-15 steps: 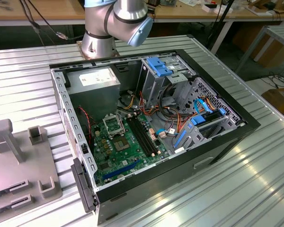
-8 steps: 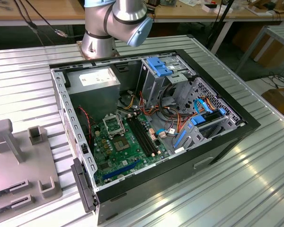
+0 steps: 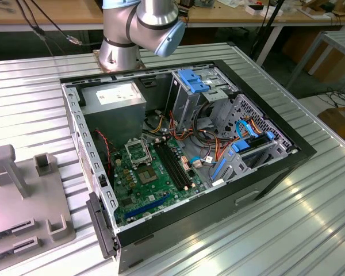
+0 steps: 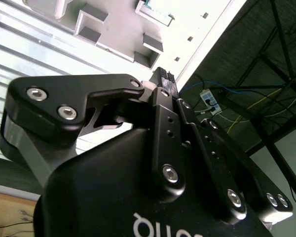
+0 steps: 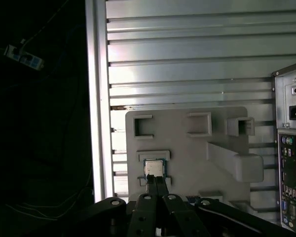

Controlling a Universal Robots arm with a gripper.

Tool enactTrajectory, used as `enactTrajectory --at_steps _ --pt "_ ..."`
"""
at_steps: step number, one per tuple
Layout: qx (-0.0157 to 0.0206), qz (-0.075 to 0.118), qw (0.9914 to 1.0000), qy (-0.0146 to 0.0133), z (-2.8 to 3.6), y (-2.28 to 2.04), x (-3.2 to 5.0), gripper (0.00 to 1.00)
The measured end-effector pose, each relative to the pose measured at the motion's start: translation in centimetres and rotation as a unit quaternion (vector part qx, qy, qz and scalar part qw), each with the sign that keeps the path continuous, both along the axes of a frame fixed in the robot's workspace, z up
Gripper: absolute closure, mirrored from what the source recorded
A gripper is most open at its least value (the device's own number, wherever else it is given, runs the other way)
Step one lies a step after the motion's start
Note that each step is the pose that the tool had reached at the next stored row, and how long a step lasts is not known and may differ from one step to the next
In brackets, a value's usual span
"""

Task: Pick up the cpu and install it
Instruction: 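Pick up the cpu and move it towards the insertion slot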

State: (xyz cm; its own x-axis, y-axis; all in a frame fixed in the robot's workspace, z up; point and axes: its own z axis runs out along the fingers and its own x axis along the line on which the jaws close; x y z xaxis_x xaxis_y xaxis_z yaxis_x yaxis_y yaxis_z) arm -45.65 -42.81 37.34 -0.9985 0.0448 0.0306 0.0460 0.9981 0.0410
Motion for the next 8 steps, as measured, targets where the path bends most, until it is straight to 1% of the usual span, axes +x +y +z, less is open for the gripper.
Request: enactTrajectory --at_steps 8 --pt "0.0 0.0 1.0 0.0 0.0 0.0 -0.02 0.89"
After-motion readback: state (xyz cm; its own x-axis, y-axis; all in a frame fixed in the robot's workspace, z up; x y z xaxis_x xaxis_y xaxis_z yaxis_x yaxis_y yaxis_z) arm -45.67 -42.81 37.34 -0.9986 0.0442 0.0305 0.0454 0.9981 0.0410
